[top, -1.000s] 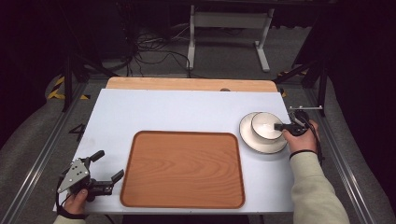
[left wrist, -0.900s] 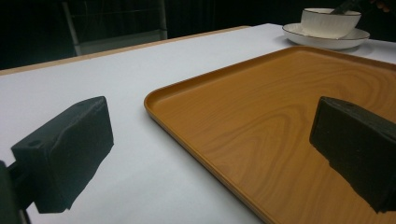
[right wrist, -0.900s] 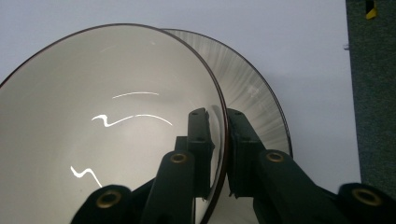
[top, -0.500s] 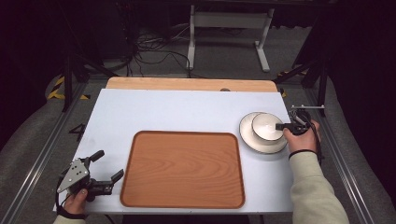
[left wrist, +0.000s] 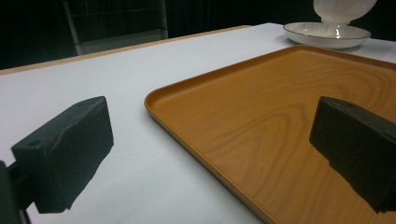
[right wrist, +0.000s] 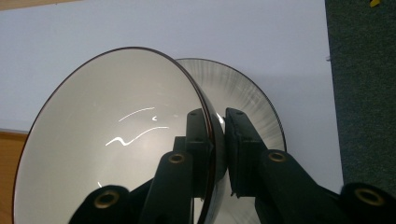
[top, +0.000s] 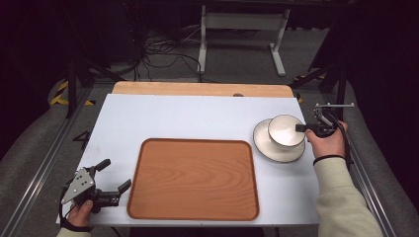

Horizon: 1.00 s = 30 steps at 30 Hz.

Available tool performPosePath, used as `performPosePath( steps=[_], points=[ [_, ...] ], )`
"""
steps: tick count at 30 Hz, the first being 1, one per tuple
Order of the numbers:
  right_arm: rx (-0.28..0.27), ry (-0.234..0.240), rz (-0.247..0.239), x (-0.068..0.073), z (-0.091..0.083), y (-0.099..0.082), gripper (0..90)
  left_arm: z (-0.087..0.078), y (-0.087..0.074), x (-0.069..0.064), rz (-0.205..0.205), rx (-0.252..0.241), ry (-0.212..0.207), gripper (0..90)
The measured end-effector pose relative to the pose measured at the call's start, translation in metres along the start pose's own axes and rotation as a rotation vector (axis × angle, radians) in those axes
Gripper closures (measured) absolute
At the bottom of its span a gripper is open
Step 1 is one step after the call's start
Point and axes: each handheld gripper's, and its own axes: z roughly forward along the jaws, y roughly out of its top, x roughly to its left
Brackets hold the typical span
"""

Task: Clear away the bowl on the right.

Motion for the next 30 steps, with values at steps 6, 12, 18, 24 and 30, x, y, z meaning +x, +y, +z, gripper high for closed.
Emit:
performPosePath(
  steps=[6, 12, 18, 24, 30],
  points=[
    [-0.010, -0.008, -0.020, 0.005, -0.014, 0.004, 80.7, 0.000, 0.000, 0.000, 0.000, 0.001, 0.002, 0.3],
    [-0.021, 0.010, -0.032, 0.012, -0.025, 0.007, 80.6, 0.000, 0.000, -0.001, 0.003, 0.001, 0.002, 0.3],
    [-0.025, 0.016, -0.042, 0.020, -0.035, 0.008, 80.6, 0.000, 0.000, -0.001, 0.003, 0.001, 0.003, 0.3],
    [-0.024, 0.039, -0.059, 0.033, -0.038, 0.008, 80.6, 0.000, 0.000, -0.001, 0.008, 0.004, 0.005, 0.3],
    [-0.006, 0.063, -0.094, 0.055, -0.038, 0.007, 80.6, 0.000, 0.000, -0.001, 0.011, 0.004, 0.004, 0.3]
  ],
)
